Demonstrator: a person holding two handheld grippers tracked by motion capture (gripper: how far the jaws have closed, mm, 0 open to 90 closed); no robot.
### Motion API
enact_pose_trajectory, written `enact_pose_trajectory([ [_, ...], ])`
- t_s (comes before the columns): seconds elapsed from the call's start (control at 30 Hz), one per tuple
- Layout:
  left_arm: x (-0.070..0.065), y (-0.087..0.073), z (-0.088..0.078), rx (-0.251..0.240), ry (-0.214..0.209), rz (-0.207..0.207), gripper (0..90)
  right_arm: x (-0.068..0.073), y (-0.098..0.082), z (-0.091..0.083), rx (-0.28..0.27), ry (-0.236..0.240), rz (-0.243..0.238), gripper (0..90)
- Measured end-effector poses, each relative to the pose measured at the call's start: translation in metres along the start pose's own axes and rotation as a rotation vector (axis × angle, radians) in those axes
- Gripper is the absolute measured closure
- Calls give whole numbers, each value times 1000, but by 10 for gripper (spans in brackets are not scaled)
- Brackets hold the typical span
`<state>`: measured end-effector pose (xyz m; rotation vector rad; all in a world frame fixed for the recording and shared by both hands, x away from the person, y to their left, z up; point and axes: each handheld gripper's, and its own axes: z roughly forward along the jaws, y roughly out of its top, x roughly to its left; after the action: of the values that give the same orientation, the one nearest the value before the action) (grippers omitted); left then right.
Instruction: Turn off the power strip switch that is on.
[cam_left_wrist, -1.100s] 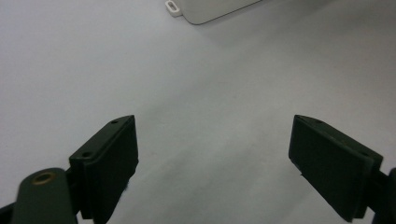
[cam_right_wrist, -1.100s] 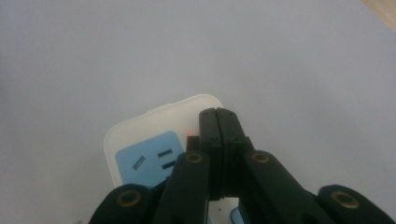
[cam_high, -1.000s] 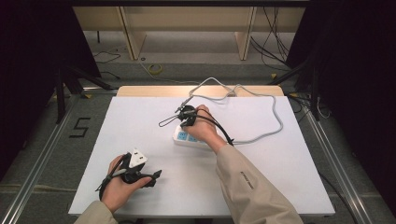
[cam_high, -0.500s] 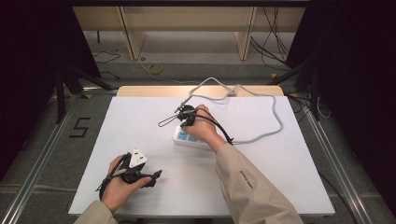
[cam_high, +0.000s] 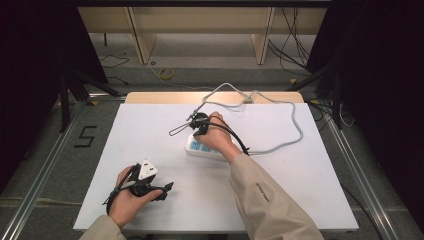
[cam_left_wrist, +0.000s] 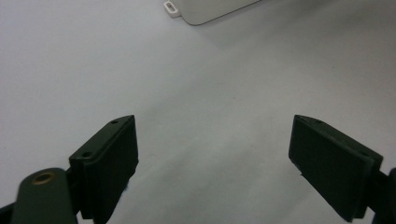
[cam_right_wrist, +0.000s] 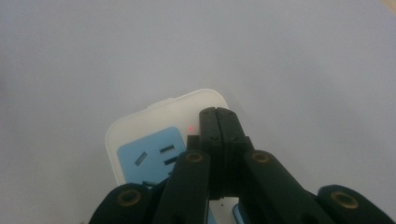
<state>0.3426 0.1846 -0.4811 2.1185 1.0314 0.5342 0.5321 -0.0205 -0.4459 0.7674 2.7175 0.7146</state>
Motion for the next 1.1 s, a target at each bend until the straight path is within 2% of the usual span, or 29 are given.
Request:
enact_pose_trajectory([
  [0.2,0,0,0,2,0,4,153,-1,-1,0,-13,8,17,900],
  [0.53,0,0,0,-1,-1,-1,153,0,-2,-1,-16,7,0,900],
  [0.6,1,0,0,-3,1,1,153,0,-2,-4,-45,16,1,900],
  [0.67,1,0,0,0,-1,-1,153,1,-2,-7,-39,19,-13,886],
  [0.83,1,0,0,1,1,1,153,-2,-8,-16,-64,5,-9,855],
  [1.1,0,-1,0,-1,3,-2,153,-5,-24,-31,-73,3,0,798],
])
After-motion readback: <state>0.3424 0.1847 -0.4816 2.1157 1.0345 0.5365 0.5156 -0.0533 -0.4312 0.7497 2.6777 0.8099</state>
